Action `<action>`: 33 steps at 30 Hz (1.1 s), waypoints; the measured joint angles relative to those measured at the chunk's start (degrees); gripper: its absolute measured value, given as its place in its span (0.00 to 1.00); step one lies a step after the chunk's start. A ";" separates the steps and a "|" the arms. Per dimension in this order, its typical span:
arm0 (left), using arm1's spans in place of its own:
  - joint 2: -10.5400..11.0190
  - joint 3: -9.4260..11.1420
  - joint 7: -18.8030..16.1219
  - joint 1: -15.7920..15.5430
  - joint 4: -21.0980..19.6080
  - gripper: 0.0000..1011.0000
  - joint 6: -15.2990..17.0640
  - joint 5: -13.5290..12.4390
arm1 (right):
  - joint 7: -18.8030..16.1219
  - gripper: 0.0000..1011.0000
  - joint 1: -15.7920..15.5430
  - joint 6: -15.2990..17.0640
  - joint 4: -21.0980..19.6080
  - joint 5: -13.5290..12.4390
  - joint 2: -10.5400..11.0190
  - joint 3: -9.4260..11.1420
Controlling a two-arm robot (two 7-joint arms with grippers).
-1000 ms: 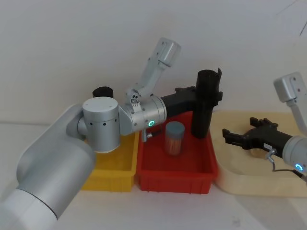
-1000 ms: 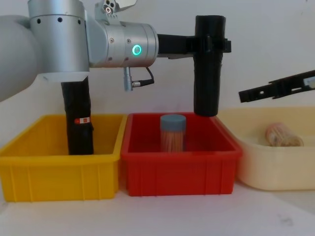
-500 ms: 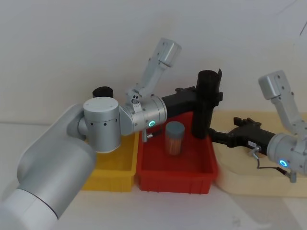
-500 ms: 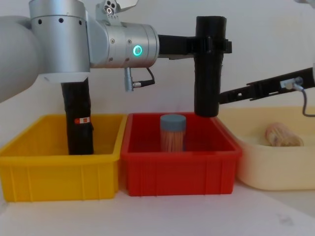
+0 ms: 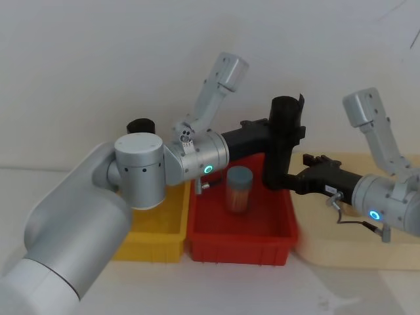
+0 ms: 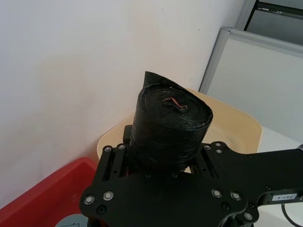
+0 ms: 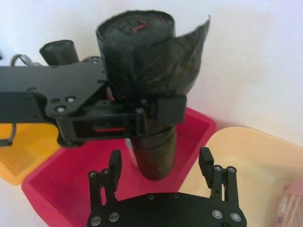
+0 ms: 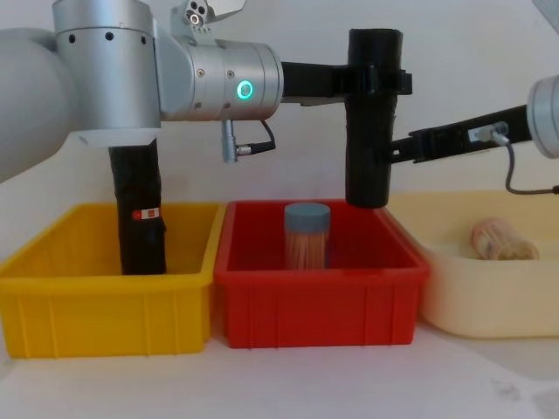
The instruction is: Pick up the garbage bag with the one hand and transfer it to the other hand.
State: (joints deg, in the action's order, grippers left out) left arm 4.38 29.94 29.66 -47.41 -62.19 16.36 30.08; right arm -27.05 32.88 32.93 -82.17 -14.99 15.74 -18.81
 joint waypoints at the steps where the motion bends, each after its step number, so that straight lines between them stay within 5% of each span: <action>1: 0.00 0.00 0.00 0.00 0.01 0.52 0.00 0.00 | -0.14 0.99 0.21 0.01 0.16 -0.24 -0.16 -0.10; 25: 0.00 0.00 -0.01 0.00 0.02 0.52 0.00 0.00 | 0.24 0.99 5.60 -4.00 9.74 -0.66 -4.20 -2.85; 33: 0.01 -0.02 -0.05 0.00 0.02 0.52 0.01 -0.01 | 0.83 0.81 6.68 -5.09 11.83 -0.38 -5.05 -3.35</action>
State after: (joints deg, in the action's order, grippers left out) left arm 4.39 29.93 29.62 -47.41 -62.17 16.37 30.07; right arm -26.22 39.56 27.84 -70.34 -15.37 10.70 -22.16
